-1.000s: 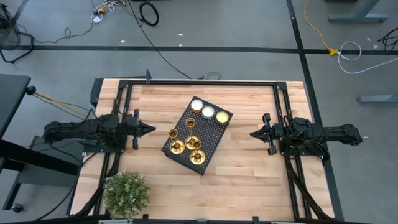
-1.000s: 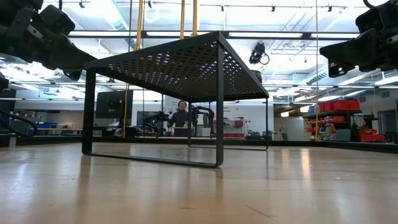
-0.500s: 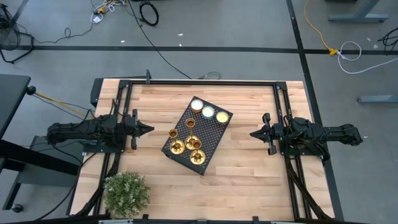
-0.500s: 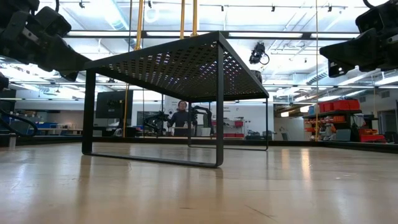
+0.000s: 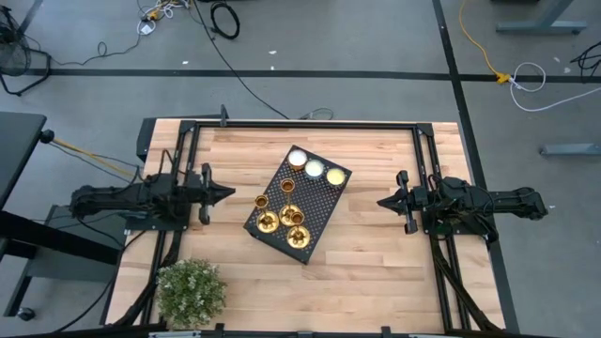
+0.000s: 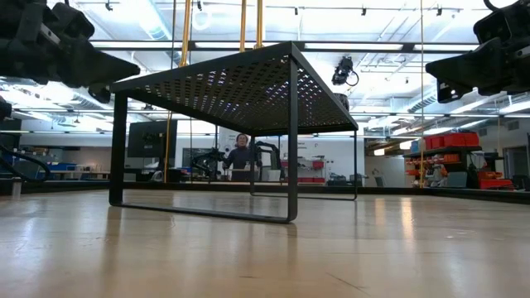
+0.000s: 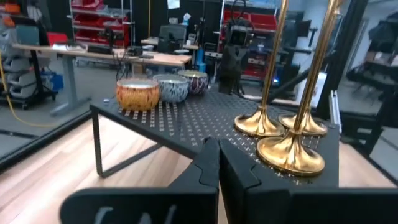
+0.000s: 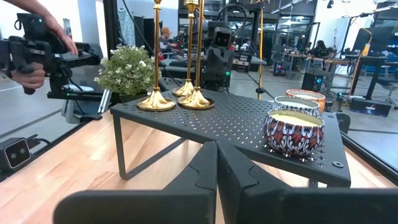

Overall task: Stock candles on shelf
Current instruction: Return to Home Position

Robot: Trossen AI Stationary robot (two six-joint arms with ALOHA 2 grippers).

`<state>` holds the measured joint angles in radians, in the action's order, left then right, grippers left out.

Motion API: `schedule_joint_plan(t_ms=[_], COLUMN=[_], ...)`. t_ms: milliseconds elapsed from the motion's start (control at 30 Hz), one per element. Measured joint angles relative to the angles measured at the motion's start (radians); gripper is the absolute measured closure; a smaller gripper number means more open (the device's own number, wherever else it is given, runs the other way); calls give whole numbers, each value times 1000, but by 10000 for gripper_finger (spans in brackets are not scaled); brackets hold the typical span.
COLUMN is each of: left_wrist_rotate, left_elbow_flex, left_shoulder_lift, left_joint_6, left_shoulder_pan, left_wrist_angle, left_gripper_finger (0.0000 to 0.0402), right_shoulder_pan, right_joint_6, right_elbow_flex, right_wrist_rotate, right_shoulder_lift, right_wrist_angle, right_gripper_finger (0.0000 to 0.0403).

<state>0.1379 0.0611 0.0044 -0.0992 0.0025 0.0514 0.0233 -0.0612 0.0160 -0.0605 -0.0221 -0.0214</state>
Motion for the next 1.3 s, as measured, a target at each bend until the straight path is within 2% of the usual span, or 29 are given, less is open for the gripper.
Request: schedule_joint_plan(t_ms=[333,600,1300], left_wrist_rotate=[-13,-96,-98], left_elbow_flex=[-50,-51,-54], left_shoulder_lift=[0,2,2], left_joint_6=[-46,-37,-126], left_shoulder_pan=[0,0,0], left_wrist_angle=[-79,-65,-82], left_gripper_finger=[399,399,388], right_shoulder_pan=[0,0,0], right_joint_6=[0,0,0], right_elbow_flex=[0,0,0], right_wrist_rotate=[0,0,0], right_shoulder_lift=[0,0,0], right_wrist_angle=[0,0,0], right_gripper_finger=[396,396,396])
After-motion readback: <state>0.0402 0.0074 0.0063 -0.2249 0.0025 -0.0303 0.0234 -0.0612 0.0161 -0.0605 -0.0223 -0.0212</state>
